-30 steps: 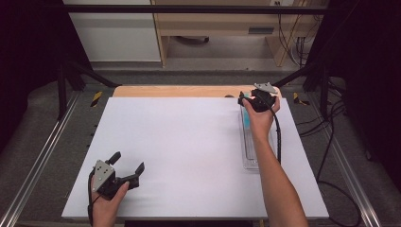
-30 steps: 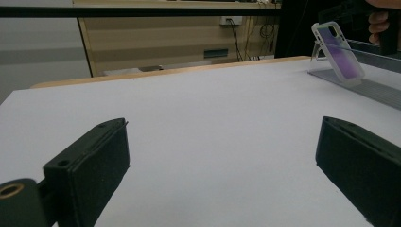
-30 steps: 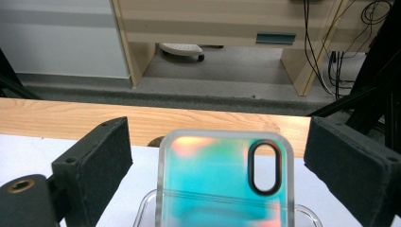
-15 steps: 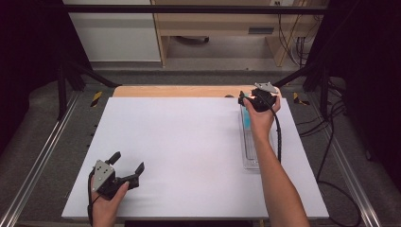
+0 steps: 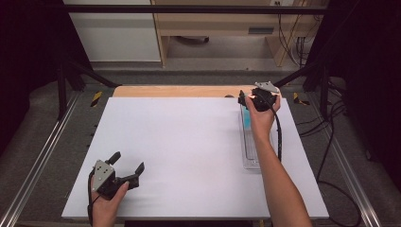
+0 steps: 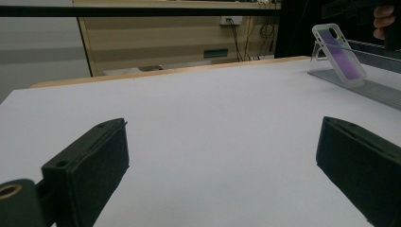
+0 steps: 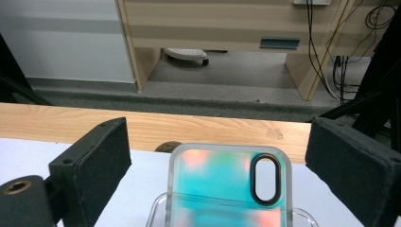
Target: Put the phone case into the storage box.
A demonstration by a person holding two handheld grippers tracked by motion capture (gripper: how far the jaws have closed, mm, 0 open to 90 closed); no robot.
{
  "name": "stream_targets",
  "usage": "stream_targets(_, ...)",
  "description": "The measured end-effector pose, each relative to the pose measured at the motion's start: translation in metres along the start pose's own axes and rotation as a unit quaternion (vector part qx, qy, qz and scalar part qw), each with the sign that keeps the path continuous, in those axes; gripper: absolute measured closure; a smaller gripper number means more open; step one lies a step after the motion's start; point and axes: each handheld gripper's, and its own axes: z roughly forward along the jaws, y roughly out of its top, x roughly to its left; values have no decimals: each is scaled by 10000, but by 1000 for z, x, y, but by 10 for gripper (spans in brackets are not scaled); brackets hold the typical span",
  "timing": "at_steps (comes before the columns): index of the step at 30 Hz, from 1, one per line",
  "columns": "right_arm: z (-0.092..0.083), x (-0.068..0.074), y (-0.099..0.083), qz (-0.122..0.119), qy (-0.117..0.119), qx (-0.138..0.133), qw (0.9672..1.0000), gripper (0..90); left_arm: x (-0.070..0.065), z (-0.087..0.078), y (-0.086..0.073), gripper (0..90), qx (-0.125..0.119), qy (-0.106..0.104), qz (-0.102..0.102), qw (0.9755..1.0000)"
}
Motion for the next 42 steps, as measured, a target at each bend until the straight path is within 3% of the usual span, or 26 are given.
stream_targets(14,-9,-2,7,189,145,-49,9997,69,0,-1,0,28,-6,6,-10,10000)
stream_targets(27,-18,-3,13,174,249,-39,9995,62,0,0,0,27,3,-1,4,10000)
stream_targets(36,-24,-2,16,227,439,111,9987,60,-1,1,0,25,21,-14,40,10000)
stream_targets(42,-26,-5,17,250,442,225,9985,60,-1,0,0,24,6,-4,23,10000)
